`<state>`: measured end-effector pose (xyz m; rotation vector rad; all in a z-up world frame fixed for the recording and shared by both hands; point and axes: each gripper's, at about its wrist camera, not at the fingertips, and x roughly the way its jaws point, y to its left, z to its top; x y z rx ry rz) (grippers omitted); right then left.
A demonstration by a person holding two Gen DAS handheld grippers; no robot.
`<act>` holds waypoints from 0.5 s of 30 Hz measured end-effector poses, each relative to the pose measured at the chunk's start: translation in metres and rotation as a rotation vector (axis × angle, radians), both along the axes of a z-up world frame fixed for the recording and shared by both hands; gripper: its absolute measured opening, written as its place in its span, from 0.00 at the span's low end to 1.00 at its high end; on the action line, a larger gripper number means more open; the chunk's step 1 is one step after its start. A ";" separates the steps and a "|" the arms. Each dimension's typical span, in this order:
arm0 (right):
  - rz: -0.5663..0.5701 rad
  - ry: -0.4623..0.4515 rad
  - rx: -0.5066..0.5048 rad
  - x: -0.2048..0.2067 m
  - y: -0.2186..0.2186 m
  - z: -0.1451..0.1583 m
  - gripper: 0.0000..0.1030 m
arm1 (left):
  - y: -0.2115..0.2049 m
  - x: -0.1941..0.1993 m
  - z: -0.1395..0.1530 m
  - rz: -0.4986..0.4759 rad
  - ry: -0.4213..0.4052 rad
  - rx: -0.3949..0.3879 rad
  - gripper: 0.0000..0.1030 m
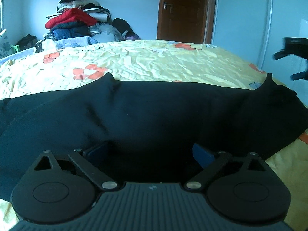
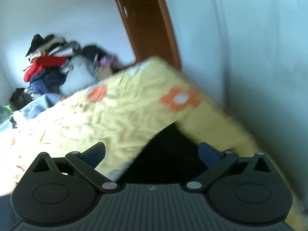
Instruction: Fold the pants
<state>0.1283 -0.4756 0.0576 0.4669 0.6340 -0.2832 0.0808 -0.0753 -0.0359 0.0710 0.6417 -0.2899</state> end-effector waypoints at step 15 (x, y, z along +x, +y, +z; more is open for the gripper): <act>-0.103 0.349 -0.048 0.068 -0.001 -0.046 0.44 | 0.009 0.001 -0.001 -0.020 0.008 -0.086 0.99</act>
